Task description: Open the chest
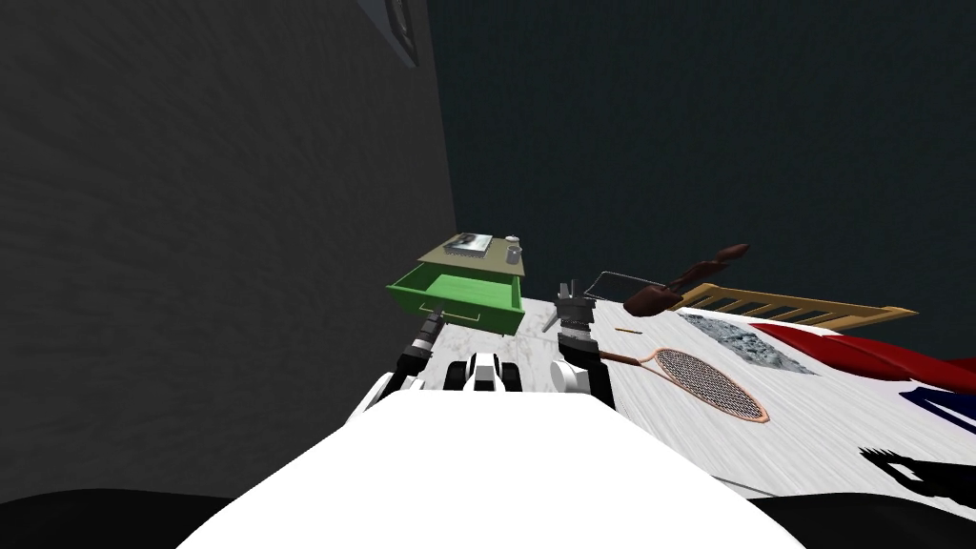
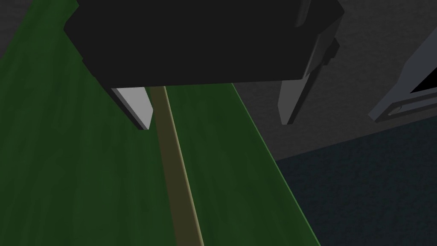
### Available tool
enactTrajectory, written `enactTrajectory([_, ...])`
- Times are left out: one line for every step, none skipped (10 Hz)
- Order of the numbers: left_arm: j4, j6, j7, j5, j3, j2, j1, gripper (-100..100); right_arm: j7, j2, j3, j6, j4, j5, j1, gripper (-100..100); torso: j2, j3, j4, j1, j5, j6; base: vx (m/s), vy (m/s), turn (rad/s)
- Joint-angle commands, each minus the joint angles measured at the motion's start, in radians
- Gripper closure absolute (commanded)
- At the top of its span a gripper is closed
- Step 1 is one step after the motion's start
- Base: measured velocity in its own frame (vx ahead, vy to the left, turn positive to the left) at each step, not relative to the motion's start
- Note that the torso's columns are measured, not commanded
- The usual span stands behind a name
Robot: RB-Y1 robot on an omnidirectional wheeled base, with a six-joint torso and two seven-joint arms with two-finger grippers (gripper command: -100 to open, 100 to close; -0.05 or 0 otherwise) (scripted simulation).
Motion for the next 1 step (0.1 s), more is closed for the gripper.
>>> enactTrajectory([0.001, 0.000, 0.000, 0.000, 0.000, 0.000, 0.000, 0, 0.000, 0.000, 0.000, 0.000, 0.000, 0.000, 0.000, 0, 0.000, 0.000, 0.000, 0.000, 0.000, 0.000, 0.000, 0.000, 0.000])
